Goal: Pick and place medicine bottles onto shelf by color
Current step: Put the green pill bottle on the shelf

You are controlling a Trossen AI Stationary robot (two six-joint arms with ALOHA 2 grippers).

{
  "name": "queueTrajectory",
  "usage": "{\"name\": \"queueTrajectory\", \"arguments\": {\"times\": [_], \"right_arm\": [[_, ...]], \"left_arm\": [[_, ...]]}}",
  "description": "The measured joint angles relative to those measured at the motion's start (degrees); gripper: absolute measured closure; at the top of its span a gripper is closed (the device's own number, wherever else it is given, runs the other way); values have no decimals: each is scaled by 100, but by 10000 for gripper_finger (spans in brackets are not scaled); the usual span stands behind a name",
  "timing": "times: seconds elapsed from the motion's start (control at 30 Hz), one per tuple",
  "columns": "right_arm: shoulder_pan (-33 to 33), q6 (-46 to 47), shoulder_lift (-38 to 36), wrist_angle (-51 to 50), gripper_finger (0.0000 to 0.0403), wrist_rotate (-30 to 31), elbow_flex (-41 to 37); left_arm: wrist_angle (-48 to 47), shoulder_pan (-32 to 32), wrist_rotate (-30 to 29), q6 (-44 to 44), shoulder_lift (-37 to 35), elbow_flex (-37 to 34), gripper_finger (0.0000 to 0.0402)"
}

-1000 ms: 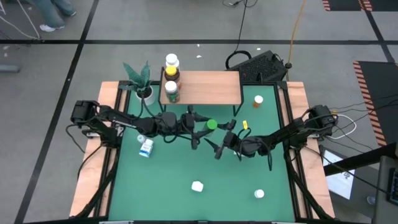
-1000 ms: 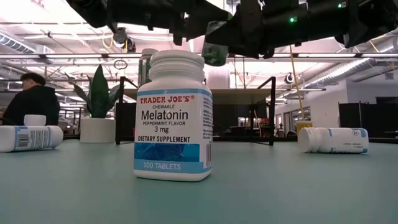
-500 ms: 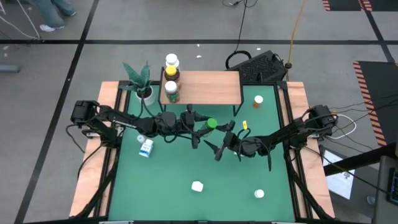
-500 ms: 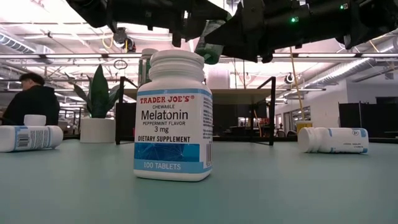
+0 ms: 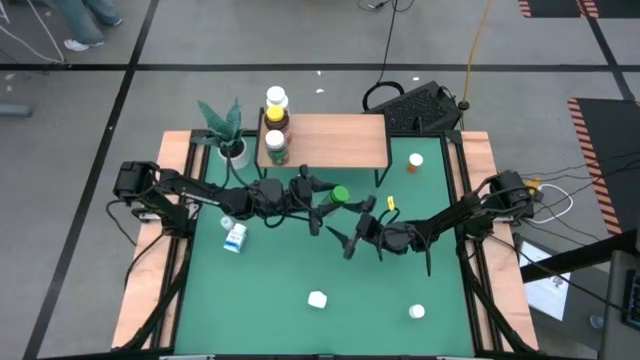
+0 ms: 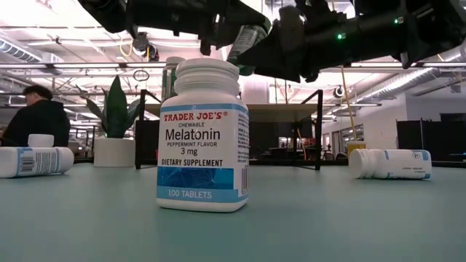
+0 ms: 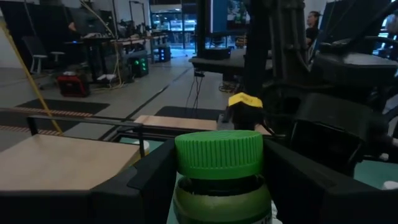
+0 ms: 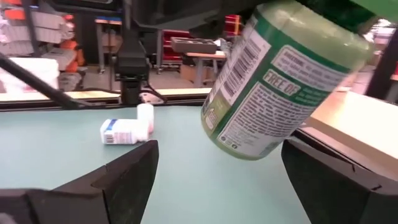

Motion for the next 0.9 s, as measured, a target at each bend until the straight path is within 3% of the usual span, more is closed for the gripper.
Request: {"name": "queueTrajectory", "arguments": {"times": [0.1, 0.43, 0.6, 0.7, 0.9], "right_arm": [[-2, -1, 9, 40, 69, 270, 0], [-142, 320, 4, 795, 69, 191, -2], [-516, 903, 4, 667, 73, -575, -2], [-664, 1090, 4, 623, 87, -953, -2], [-688, 1062, 4, 604, 155, -1012, -2]], "left_arm": [[-24, -1, 3, 0, 0, 2, 179], [-256, -7, -31, -26, -9, 7, 179], [-149, -12, -29, -70, -9, 7, 179], [-159, -41, -28, -70, -9, 7, 179], [-154, -76, -23, -22, -9, 7, 179]]}}
